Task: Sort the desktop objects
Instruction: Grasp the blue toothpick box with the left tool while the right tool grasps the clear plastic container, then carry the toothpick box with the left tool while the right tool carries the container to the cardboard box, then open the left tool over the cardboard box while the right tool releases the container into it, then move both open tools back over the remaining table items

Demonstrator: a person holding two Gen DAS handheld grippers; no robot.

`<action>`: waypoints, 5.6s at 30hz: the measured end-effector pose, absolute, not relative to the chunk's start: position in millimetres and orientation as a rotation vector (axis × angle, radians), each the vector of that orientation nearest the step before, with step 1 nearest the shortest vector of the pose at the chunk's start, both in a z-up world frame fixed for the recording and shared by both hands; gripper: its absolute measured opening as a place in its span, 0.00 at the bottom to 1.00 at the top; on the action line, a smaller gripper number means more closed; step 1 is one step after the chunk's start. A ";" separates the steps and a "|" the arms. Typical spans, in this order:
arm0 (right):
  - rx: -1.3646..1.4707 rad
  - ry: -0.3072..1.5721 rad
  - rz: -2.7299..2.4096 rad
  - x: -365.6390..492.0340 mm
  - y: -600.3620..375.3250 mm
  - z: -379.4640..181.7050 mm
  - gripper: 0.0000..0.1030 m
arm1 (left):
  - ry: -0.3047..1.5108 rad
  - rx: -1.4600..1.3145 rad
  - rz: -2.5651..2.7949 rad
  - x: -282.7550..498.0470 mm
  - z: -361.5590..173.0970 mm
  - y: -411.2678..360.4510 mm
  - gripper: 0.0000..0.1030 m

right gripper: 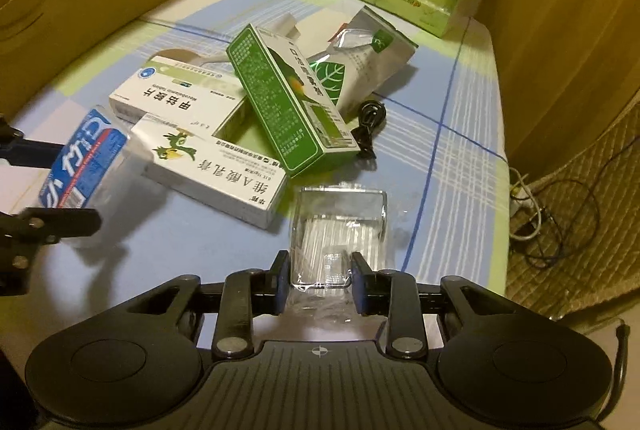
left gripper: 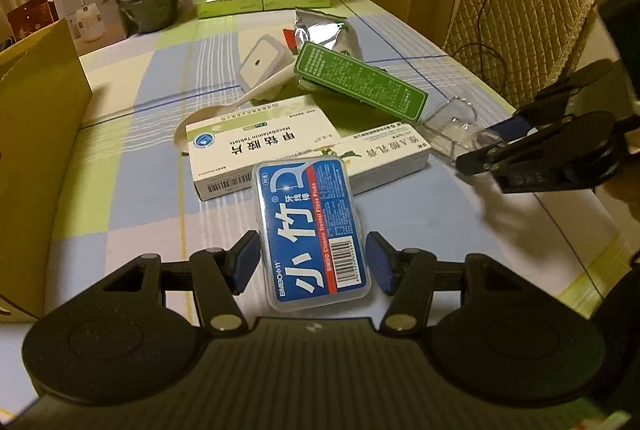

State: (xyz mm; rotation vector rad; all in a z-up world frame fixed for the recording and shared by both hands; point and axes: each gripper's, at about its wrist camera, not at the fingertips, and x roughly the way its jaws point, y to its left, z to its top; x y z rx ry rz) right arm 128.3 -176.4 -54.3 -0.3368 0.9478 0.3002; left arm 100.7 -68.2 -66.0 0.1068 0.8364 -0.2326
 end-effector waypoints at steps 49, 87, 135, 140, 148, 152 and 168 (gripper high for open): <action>-0.043 0.644 0.538 52.1 60.1 86.6 0.27 | 0.733 0.146 -0.059 28.7 90.1 148.5 0.51; -0.088 0.699 0.612 149.2 183.9 43.3 0.27 | 0.790 0.064 0.029 108.3 55.9 288.7 0.57; 0.162 0.681 0.258 18.6 -68.4 59.3 0.98 | 0.695 -0.010 0.032 -11.1 75.4 143.6 0.99; 0.186 0.694 0.210 11.0 -92.2 52.5 0.98 | 0.702 0.000 -0.017 -8.7 73.8 124.8 0.99; 0.208 0.714 0.154 6.9 -120.9 41.3 0.98 | 0.723 0.029 -0.094 0.3 64.5 95.2 0.99; 0.177 0.717 0.161 8.9 -126.3 40.2 0.98 | 0.735 0.051 -0.125 6.2 61.0 82.8 0.99; -0.306 0.792 0.541 73.6 -118.9 21.2 0.89 | 0.787 0.311 -0.405 69.0 52.7 36.2 0.99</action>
